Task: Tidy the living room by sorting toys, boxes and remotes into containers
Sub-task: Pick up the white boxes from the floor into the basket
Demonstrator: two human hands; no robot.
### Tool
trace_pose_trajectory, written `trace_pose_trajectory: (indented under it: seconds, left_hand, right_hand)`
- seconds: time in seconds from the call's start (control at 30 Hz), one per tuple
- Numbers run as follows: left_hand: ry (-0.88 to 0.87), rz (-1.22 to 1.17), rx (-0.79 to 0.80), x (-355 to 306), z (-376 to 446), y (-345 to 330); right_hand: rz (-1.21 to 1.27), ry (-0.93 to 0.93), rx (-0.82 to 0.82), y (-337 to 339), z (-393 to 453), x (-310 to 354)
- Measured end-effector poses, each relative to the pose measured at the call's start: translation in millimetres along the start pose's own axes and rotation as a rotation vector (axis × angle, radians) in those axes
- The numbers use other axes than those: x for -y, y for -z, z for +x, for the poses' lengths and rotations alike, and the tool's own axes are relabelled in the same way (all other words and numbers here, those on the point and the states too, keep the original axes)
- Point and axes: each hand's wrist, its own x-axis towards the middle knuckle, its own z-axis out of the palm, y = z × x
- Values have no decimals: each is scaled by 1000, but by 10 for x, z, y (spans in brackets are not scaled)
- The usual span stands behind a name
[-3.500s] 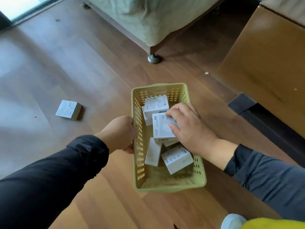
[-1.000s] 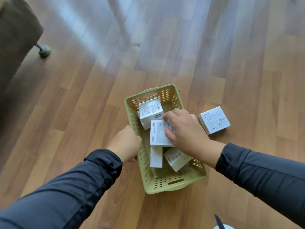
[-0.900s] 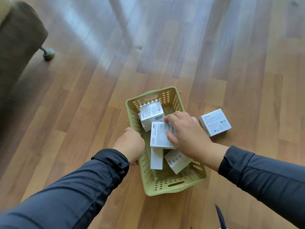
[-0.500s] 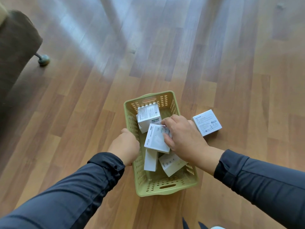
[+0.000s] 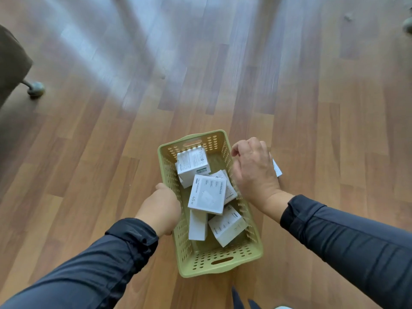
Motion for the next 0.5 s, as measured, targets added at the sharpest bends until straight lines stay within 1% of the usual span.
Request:
trace_pose_trajectory:
  seconds: [0.13,0.2,0.3,0.37,0.5]
  left_hand:
    - [-34,33,-35,-3,20,-5]
    - [-16,35,-49,-11,-5,-8]
    - [5,64,-32,-13,-2,-13]
    - [-10,63,-28,-7,11,-5]
    - [-19,49,11,-11,36,5]
  right_hand:
    - [-122,-60,108,-44,22,-213]
    - [-167,-83,163,-76,13,-291]
    - [-241,-132,258,-124,-1,-377]
    - [-269,-161,315,-148,-13,-415]
    - [-286,-186,375,-186,-40,-460]
